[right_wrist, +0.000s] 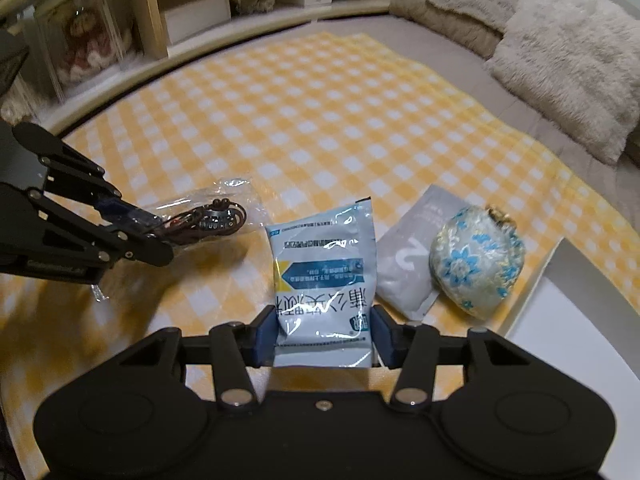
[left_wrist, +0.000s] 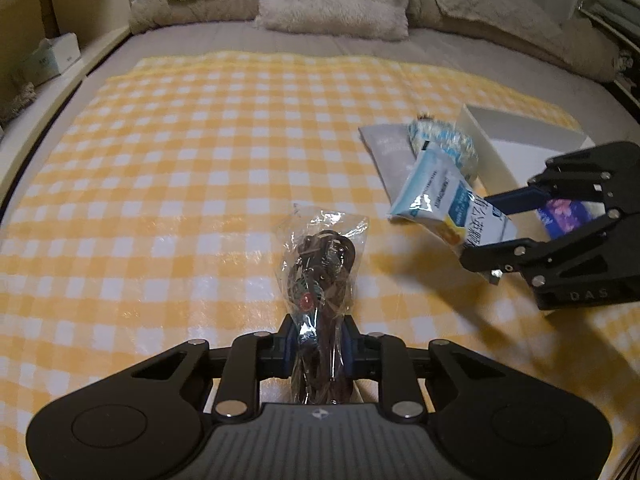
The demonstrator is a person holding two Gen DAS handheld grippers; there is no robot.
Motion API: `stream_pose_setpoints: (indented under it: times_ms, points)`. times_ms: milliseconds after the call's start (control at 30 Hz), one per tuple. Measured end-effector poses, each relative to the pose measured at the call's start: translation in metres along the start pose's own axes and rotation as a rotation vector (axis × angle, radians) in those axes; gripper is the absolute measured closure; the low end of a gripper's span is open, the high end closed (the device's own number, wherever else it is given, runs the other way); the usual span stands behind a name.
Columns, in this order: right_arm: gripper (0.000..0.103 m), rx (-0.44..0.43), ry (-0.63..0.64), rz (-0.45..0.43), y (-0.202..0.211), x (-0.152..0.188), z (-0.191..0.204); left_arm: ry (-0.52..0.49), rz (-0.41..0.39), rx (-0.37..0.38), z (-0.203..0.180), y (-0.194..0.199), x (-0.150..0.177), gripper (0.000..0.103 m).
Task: Organize soft objects
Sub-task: 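Carry the cable bag and sachet into the white box and open both tools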
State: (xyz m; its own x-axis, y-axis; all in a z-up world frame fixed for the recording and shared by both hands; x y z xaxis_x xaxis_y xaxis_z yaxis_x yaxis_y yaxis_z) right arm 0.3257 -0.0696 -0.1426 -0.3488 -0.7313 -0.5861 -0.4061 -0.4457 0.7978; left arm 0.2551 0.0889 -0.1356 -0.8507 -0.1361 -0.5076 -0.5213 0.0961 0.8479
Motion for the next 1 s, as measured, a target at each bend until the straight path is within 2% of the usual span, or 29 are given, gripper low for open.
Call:
stream_pose_setpoints:
  times_ms: [367,600,833,1000]
  points:
    - [0.051,0.064,-0.102,-0.158,0.066,-0.006,-0.015,0.0,-0.18,0.056,-0.02,0.051,-0.032,0.079]
    - [0.051,0.135,-0.194,-0.242,0.104,-0.005,-0.039,0.009,-0.262,0.102,-0.057,0.062,-0.058,0.079]
    - [0.05,0.221,-0.263,-0.291,0.137,-0.004,-0.068,0.016,-0.322,0.146,-0.091,0.063,-0.077,0.079]
    - [0.05,0.281,-0.327,-0.29,0.146,0.002,-0.092,0.044,-0.363,0.195,-0.115,0.061,-0.093,0.079]
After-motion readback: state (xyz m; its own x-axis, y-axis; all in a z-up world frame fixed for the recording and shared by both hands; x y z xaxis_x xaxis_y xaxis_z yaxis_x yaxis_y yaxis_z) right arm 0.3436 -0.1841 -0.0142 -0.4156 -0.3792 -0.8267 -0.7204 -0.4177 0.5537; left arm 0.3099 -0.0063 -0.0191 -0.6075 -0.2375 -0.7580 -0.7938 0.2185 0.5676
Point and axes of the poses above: each gripper's, at about its wrist camera, not at the fingertips, and y roughly against the way its jaws point, z to its left, x to its underside, the point moved 5 cm from there along -y, roughly the way its jaws point, and after that the axes turned 14 degrees about y, right-handed, at the moved point
